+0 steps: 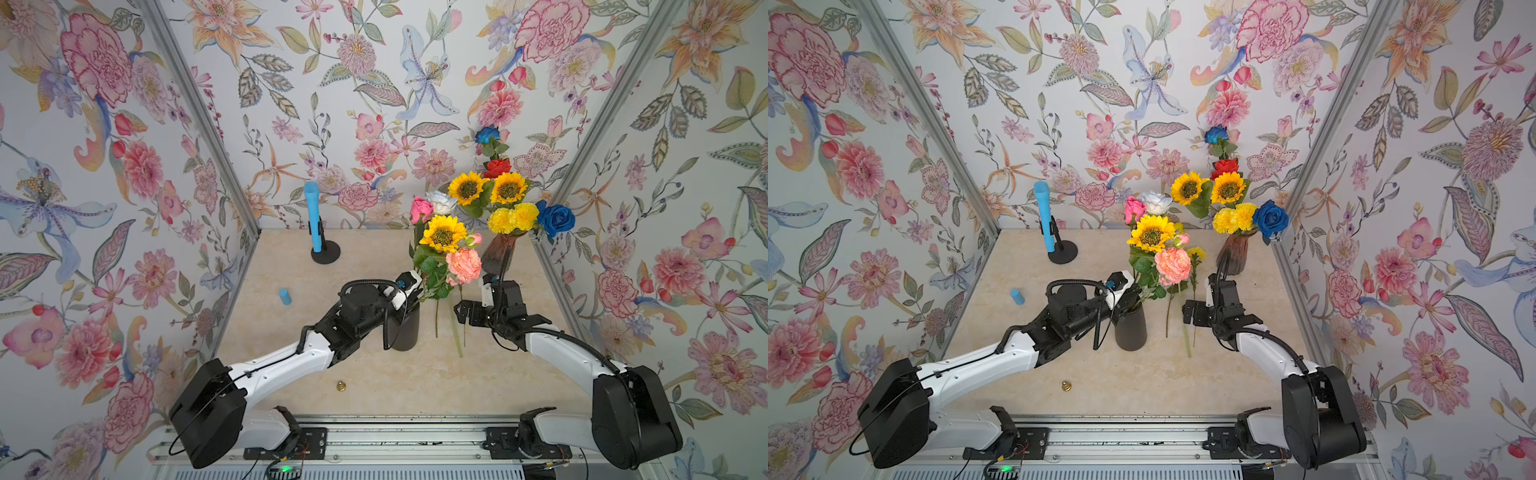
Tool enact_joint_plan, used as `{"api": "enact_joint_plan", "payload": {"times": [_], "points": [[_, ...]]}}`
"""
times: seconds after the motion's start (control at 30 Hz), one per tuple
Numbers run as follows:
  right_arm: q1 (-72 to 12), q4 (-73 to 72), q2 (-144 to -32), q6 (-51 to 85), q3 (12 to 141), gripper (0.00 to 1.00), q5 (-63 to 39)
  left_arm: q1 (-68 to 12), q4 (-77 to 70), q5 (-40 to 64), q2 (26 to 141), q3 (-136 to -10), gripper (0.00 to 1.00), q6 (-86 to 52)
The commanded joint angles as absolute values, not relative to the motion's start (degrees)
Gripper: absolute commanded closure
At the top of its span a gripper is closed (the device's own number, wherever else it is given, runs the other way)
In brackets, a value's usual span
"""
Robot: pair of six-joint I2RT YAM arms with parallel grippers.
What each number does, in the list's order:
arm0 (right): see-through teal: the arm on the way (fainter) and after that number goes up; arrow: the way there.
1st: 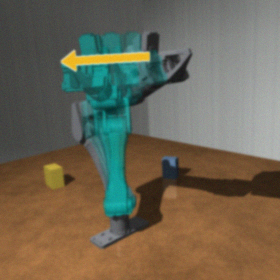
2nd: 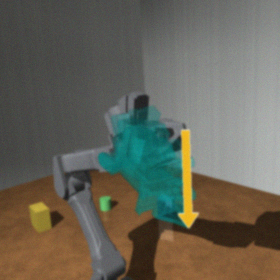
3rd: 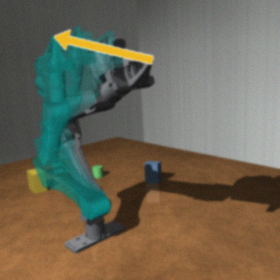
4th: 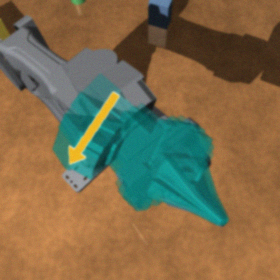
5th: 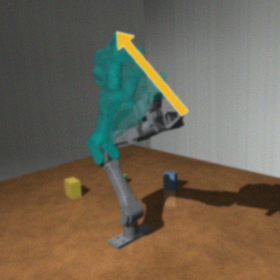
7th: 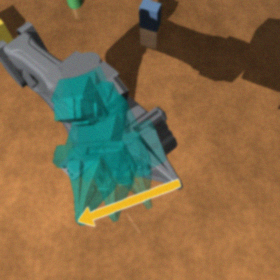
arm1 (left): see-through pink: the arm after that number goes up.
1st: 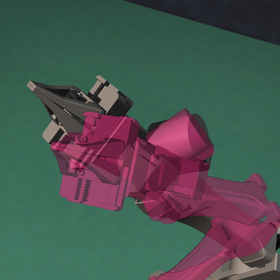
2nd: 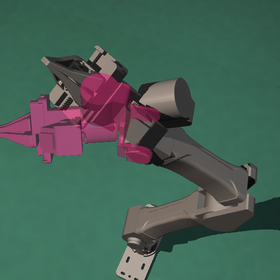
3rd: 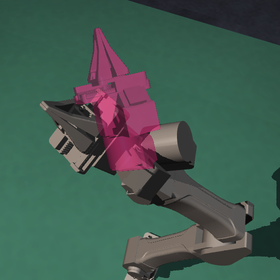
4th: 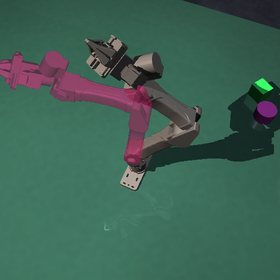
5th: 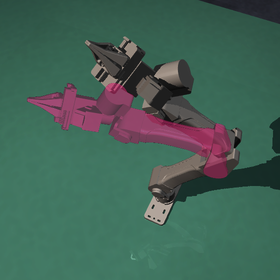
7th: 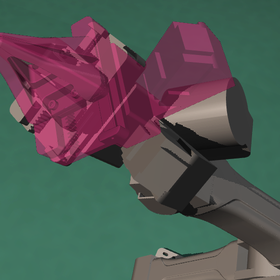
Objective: Pick out yellow flowers from the vase
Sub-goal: Pick up the flower from the vase.
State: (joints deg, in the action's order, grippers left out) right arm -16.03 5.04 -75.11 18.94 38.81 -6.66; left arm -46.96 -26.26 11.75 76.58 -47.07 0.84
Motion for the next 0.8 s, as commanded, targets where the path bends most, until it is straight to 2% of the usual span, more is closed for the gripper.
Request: {"api": "enact_joint_plan", "payload": {"times": [0.0,0.07,0.17,0.77], "points": [[-15.7,4.7,-75.1,19.7,38.2,0.0,-6.8,-47.7,-28.0,12.6,77.1,-49.2,0.88,0.9],[-15.7,4.5,-75.2,19.7,38.2,0.0,-6.8,-47.7,-28.0,12.7,77.1,-49.1,0.9,0.9],[-15.7,4.5,-75.3,19.7,38.2,0.0,-6.9,-47.8,-27.7,12.5,76.8,-49.1,0.97,0.9],[-15.7,4.6,-74.7,19.9,38.1,0.0,-7.4,-47.8,-22.5,8.3,74.7,-52.7,1.0,-0.5]]}}
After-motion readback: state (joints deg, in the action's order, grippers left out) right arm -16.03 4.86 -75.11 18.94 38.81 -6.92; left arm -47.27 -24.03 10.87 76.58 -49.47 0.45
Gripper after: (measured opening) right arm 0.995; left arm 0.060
